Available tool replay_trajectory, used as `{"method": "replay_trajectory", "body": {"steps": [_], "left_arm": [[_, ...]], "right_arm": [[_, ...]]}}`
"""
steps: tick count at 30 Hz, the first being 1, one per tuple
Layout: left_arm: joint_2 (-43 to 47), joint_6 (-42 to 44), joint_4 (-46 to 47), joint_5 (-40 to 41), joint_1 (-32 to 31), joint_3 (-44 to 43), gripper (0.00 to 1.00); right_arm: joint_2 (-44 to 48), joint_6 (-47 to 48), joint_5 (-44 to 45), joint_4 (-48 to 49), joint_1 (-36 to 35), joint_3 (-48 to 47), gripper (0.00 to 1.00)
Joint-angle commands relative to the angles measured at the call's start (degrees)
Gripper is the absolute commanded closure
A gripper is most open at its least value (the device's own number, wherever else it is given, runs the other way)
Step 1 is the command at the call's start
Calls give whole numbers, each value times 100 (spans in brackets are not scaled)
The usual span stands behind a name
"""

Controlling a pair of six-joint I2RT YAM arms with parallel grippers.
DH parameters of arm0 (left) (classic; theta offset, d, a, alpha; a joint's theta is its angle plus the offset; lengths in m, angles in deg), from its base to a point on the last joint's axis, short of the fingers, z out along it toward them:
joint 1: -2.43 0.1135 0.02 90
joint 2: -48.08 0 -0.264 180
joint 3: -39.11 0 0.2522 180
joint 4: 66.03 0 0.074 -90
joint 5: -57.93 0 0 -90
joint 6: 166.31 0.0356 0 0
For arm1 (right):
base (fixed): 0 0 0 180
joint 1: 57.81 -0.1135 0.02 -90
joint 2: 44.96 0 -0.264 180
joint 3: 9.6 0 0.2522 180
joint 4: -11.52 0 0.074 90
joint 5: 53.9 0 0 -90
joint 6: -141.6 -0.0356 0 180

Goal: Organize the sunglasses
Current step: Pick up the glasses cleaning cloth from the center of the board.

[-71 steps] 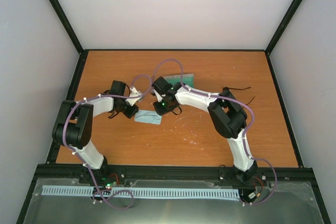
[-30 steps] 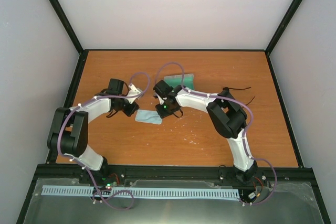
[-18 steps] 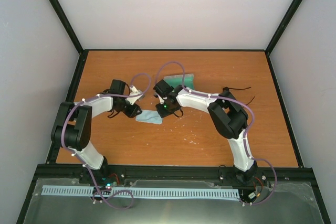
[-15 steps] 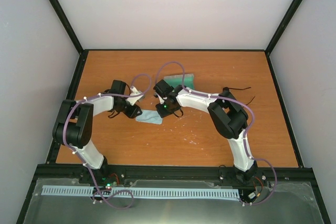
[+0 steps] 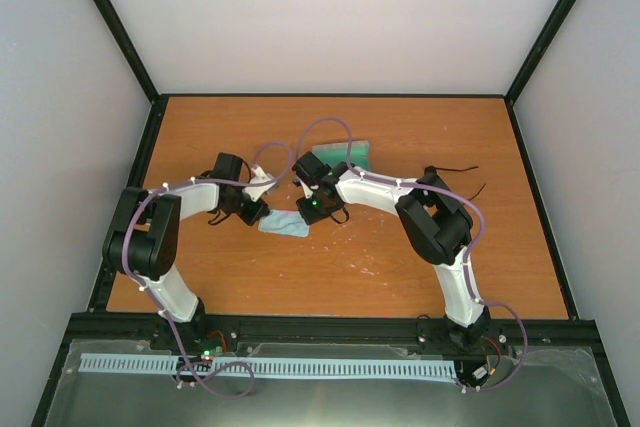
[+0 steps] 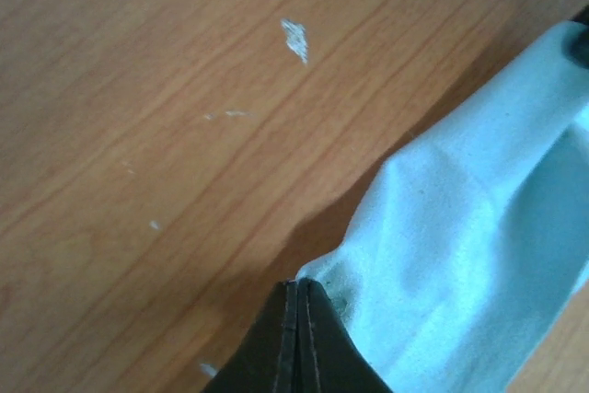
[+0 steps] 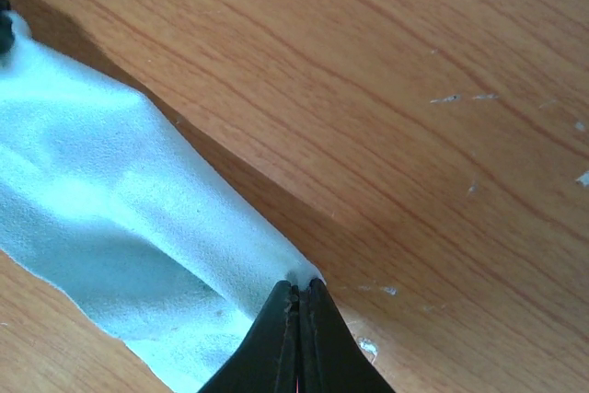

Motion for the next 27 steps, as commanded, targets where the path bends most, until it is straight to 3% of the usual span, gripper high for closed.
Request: {"method": "replay_trajectory", "body": {"steps": [1,16,27], "left_arm": [[179,41,-146,-140,-88,219,99],[476,-351,-284,-358,-93,-576,99],[340,-488,-160,-510,-257,-697,100]], "right_arm": [[88,-73,39,44,5,2,97],[540,-129,685,219,10,244,97],[786,-216,1257,254,5,415,97]]}}
